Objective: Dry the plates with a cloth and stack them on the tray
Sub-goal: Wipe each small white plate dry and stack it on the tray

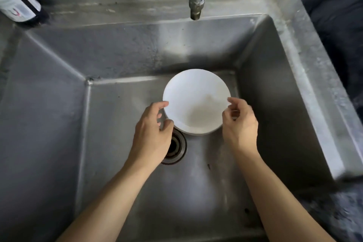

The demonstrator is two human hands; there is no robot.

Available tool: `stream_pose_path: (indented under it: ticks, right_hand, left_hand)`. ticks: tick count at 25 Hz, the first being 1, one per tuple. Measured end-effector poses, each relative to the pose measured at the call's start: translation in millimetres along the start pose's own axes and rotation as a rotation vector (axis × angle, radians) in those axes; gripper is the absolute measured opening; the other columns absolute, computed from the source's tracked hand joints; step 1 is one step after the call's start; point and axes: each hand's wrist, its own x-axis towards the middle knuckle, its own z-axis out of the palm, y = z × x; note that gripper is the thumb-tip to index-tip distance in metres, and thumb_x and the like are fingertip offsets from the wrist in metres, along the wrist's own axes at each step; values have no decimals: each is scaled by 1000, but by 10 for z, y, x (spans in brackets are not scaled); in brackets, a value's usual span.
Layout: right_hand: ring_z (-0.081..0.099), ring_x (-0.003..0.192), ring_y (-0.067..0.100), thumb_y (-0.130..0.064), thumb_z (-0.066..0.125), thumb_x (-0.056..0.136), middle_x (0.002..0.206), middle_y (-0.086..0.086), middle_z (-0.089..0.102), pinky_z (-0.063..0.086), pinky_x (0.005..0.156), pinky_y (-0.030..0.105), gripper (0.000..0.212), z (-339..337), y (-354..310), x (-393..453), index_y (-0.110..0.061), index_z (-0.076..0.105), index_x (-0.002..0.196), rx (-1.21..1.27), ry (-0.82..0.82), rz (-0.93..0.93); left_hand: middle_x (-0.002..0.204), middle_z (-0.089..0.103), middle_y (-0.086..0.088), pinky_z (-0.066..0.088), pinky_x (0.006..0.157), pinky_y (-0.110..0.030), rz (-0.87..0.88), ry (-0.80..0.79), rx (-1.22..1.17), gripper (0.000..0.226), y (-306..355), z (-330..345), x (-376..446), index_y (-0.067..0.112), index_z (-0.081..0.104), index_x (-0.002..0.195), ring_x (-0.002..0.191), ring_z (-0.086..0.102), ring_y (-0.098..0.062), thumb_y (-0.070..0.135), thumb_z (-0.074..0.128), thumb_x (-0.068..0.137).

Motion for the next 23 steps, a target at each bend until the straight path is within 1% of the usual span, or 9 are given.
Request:
stream_pose_path:
  ticks: [1,3,5,9,12,15,19,21,23]
  right_hand:
    - [57,90,1,-19,55,99,111,-9,56,41,74,9,33,46,35,74,-29,61,130,14,25,17]
    - [55,93,8,-20,55,101,117,-7,51,44,85,25,37,119,97,197,-26,58,137,6,39,50]
    - [53,102,14,-22,52,103,122,-3,48,43,89,31,40,165,138,283,-22,56,142,-13,4,75]
    - [56,99,16,-18,56,100,117,-1,53,41,84,27,32,204,178,398,-21,64,130,-33,2,68]
    - [61,89,10,-16,64,96,104,-5,64,45,73,22,24,211,178,506,-20,65,120,34,12,157]
    - [63,88,4,-11,66,94,92,-12,64,43,61,15,18,229,186,552,-23,62,107,146,11,261]
    - [62,78,-1,-10,68,93,88,-15,65,45,49,6,19,165,169,402,-23,64,106,192,32,251]
    - [64,76,-2,-11,68,94,90,-13,67,45,50,3,18,92,112,284,-23,66,108,201,31,212]
    - [65,74,-8,-11,68,95,92,-13,68,45,53,2,18,11,11,132,-22,67,109,202,21,187]
  left_hand:
    - [134,56,12,46,91,-18,-13,2,7,45,-39,41,103,34,54,134,112,56,-4,14,55,93]
    - [141,52,10,46,102,-32,-46,-20,15,51,-95,128,276,33,47,142,118,53,-8,17,55,94]
    - [146,49,9,42,107,-34,-81,-60,6,55,-128,192,396,34,42,146,122,51,-8,20,54,94]
    - [146,51,7,42,110,-39,-133,-98,-63,56,-185,273,500,36,42,145,128,51,-10,22,55,92]
    - [142,53,9,44,108,-37,-147,-102,-91,56,-207,292,505,37,46,141,128,52,-13,21,55,89]
    - [138,53,13,46,104,-36,-153,-99,-127,55,-217,281,507,36,49,137,123,55,-13,18,55,86]
    - [138,56,7,45,105,-36,-167,-94,-134,58,-227,205,362,41,50,133,127,53,-15,23,55,78]
    - [136,56,7,46,103,-34,-177,-73,-151,61,-184,124,244,43,49,131,126,54,-14,26,53,73]
    - [133,57,8,47,102,-34,-176,-41,-170,60,-138,6,95,41,49,132,124,55,-14,21,55,76]
